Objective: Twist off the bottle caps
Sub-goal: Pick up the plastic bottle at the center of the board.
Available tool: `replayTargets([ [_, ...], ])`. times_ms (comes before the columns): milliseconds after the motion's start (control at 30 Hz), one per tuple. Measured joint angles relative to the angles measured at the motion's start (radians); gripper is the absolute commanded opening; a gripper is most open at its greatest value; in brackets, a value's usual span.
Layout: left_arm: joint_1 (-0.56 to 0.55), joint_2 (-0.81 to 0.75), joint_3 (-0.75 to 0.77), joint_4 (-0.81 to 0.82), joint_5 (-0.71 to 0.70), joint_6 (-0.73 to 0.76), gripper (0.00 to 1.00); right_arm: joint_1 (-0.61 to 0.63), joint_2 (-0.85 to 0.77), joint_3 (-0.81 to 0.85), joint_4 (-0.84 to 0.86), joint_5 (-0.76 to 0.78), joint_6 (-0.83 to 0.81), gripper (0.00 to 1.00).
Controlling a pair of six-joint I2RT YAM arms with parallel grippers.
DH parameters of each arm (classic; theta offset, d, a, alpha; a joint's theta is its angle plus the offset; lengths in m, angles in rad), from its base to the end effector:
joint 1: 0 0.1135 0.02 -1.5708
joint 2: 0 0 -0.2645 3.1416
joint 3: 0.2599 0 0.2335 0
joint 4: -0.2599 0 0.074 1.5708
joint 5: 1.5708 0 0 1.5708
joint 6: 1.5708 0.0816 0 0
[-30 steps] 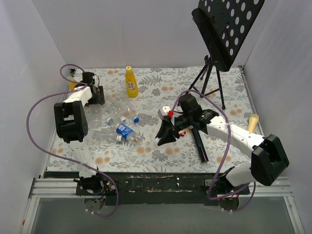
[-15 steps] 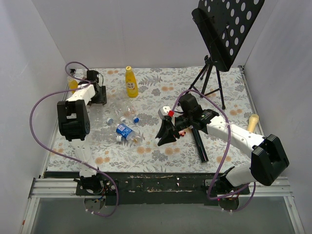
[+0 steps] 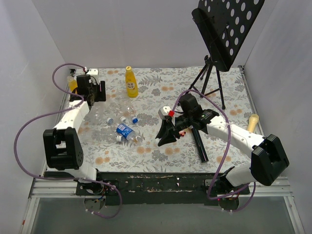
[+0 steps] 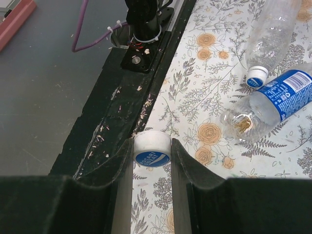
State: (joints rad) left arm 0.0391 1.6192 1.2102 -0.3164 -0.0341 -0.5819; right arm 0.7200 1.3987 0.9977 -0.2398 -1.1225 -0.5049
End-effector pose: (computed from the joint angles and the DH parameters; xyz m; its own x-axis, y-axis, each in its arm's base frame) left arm 0.3797 0.0176 0.2398 -0.5183 -0.5700 -0.6375 -0.4183 0.8192 -0.3923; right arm 0.1722 0.2489 0.2759 0.0076 -0.2722 -0.9622 -0.9429 -0.3224 0.0838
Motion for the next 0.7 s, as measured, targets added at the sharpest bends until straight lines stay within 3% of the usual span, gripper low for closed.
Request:
replayTargets([
  [133,0.021,-0.162,-0.205,0.241,0.1,0.033,0.13,0.0,0.0,0.0,0.0,-0.004,0.0,0.01],
  [233,0.071,-0.198,-0.313,0.404,0.188,0.031,0.13,0.0,0.0,0.0,0.0,-0.006,0.0,0.01],
  [467,0.227,-0.2,-0.528,0.831,0.471,-0.032,0.13,0.0,0.0,0.0,0.0,-0.007,0.0,0.01],
  [700,0.368,-0.08,-0.576,1.294,0.814,-0.188,0.12,0.0,0.0,-0.001,0.0,-0.011,-0.005,0.01],
])
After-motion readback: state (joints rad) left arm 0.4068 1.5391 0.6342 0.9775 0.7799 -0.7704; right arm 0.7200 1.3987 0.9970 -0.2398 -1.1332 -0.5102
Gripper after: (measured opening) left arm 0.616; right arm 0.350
